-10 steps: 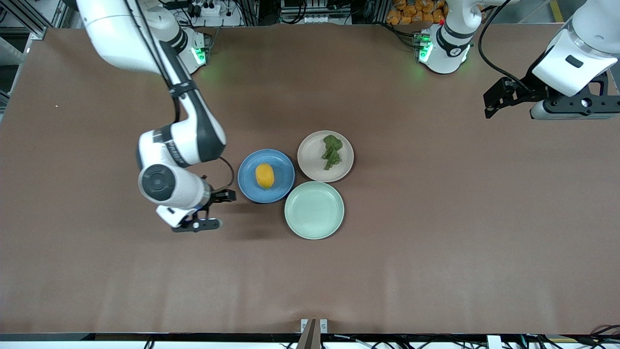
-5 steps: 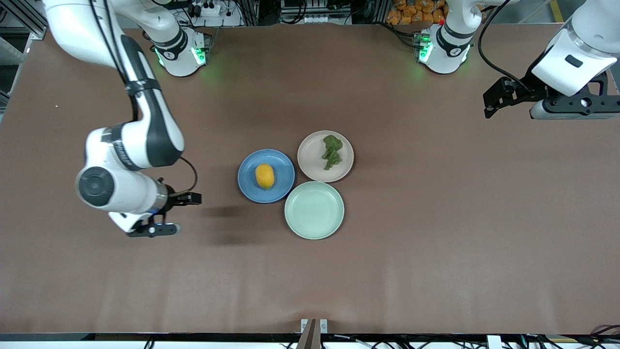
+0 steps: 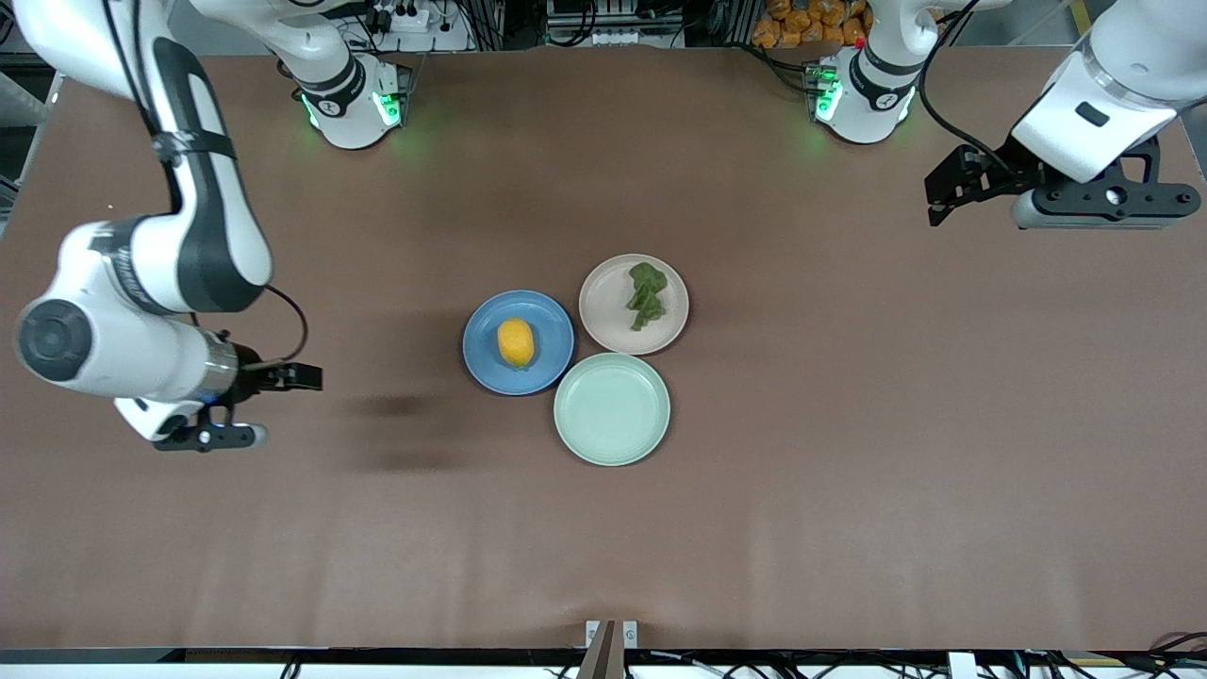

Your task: Place lemon and lettuce in plates

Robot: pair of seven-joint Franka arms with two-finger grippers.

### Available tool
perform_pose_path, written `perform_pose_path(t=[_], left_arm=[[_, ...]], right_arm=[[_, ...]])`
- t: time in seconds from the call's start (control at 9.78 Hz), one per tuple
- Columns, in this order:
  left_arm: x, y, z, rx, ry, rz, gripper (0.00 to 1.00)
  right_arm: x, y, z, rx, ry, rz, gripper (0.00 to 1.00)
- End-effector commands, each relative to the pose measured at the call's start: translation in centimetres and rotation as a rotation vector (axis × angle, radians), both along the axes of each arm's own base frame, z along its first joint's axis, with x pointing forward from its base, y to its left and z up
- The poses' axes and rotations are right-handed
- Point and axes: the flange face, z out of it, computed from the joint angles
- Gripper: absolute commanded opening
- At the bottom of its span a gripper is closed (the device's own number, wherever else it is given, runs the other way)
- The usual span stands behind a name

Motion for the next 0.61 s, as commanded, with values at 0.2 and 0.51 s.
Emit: perform_pose_path(t=[0.2,0.51], left_arm=[[0.1,0.5,0.6,-0.022,0.011,-0.010,1.00],[0.2,0.6,0.7,-0.019,0.007,-0.001,1.00]], right_arm=[[-4.6,-3.1,4.3,-0.007,-0.036,0.015,1.00],[-6.7,-4.6,7.2,-0.010,-0.071,-0.005,1.00]])
